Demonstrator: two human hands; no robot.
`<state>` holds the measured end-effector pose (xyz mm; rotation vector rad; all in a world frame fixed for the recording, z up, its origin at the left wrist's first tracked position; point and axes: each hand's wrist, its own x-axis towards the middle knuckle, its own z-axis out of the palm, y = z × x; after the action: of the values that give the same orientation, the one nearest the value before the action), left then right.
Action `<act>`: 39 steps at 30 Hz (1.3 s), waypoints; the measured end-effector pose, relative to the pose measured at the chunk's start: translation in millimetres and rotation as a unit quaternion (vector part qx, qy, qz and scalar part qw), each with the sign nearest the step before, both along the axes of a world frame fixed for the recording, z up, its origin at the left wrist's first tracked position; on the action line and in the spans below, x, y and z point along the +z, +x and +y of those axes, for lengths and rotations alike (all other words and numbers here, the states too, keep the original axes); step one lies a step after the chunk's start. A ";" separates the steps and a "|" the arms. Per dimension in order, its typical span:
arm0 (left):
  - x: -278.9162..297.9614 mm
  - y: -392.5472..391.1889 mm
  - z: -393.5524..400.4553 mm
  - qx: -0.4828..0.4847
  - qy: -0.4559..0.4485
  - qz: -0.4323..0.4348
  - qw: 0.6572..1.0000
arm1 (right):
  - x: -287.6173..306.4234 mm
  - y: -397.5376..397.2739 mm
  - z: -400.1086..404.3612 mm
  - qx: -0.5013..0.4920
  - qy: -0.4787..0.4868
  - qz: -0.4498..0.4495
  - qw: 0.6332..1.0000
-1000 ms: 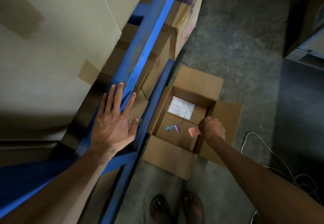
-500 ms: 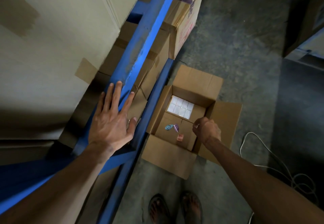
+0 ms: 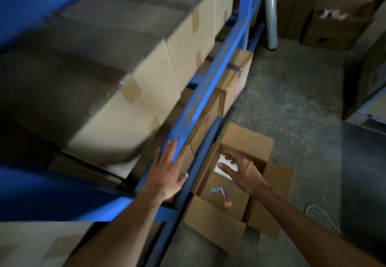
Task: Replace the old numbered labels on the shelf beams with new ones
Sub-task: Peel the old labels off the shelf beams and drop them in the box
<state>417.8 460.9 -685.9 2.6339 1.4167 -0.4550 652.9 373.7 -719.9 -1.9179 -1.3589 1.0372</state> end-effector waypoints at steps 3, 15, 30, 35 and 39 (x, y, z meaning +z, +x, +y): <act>63.6 2.7 -18.7 -0.003 0.036 -0.020 0.999 | 75.0 -5.4 13.5 0.008 0.062 0.014 0.998; 349.8 2.5 -66.3 0.008 0.338 -0.190 0.922 | 355.2 -47.8 17.9 0.032 0.332 0.040 0.942; 565.7 -58.6 -117.8 0.027 0.596 -0.230 0.769 | 551.3 -118.7 9.0 0.121 0.491 0.060 0.861; 627.1 -75.4 -114.1 0.044 0.654 -0.208 0.726 | 622.7 -137.3 17.6 0.134 0.545 0.069 0.825; 662.1 -80.2 -96.5 0.088 0.680 -0.149 0.713 | 679.6 -148.1 29.5 0.126 0.572 0.086 0.806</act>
<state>337.7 364.4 -23.8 2.9765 2.3375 1.6078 504.8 403.2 -40.3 -0.7280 -1.5937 0.2713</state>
